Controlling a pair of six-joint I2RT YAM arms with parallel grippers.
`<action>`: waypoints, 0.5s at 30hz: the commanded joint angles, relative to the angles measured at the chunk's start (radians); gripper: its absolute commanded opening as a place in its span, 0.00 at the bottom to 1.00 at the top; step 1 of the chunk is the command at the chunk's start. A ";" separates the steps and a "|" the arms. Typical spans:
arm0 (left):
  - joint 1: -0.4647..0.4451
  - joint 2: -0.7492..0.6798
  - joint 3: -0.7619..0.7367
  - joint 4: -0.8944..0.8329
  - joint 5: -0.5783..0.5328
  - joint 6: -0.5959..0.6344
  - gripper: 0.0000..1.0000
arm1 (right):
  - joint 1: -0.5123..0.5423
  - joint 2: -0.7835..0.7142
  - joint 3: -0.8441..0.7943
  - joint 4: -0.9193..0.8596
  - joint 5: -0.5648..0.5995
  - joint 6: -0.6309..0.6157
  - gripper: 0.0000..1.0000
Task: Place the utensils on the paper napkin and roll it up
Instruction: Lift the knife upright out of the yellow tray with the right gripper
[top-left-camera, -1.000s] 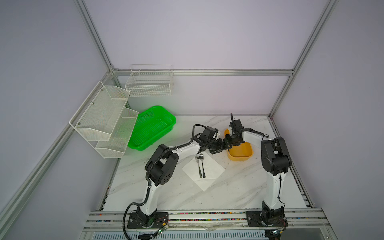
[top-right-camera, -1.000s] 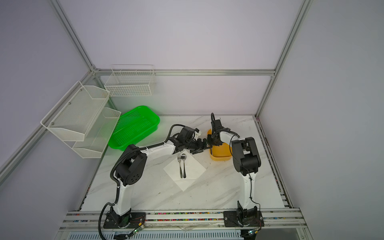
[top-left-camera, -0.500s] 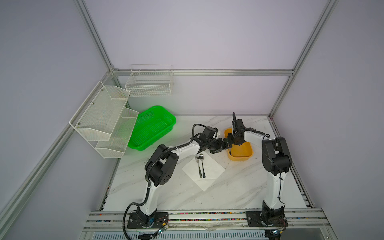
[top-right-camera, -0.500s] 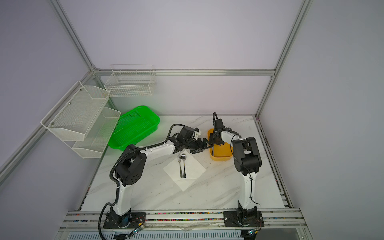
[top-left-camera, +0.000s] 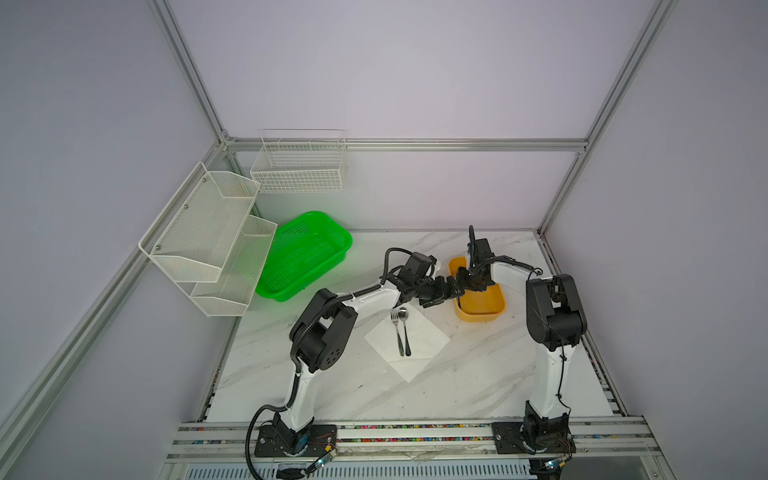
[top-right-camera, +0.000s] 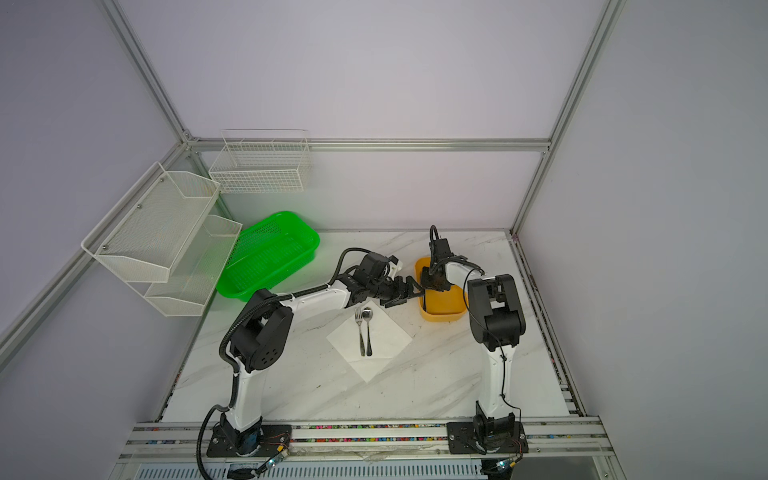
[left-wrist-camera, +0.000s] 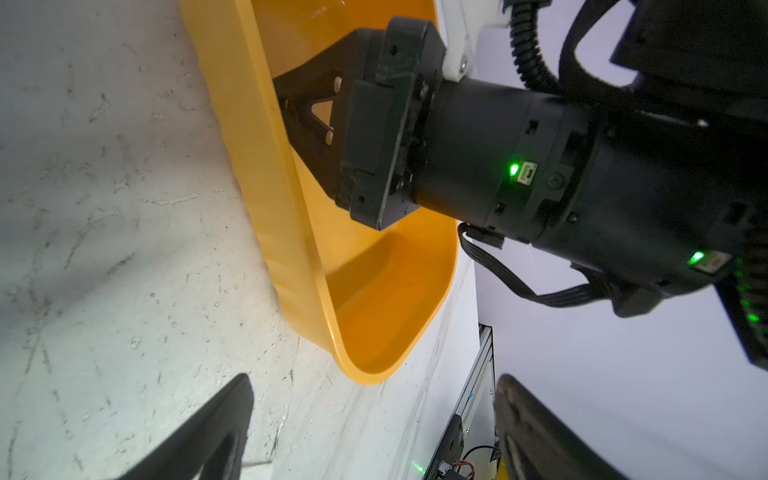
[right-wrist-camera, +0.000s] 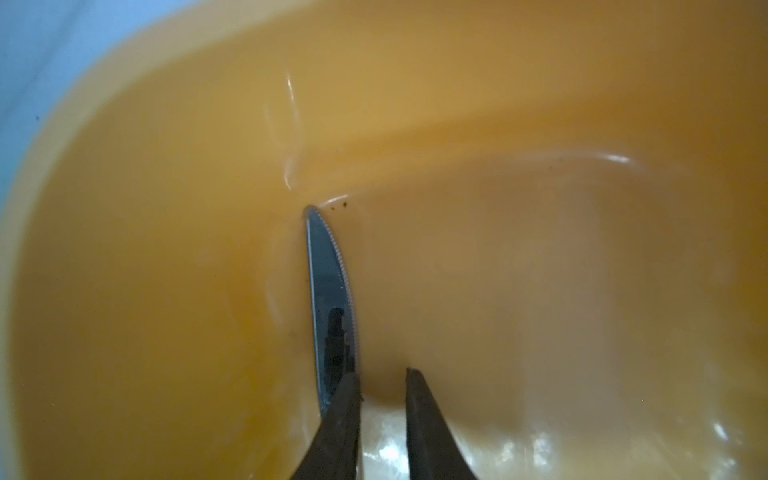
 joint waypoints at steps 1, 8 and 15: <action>-0.005 -0.058 0.005 0.033 0.005 0.000 0.90 | 0.001 0.027 -0.057 -0.117 -0.045 0.031 0.24; -0.005 -0.056 0.003 0.033 0.007 0.000 0.90 | -0.040 -0.042 -0.094 -0.055 -0.175 0.039 0.37; -0.004 -0.050 0.002 0.045 0.007 -0.011 0.90 | -0.006 0.050 -0.088 -0.125 -0.041 0.011 0.32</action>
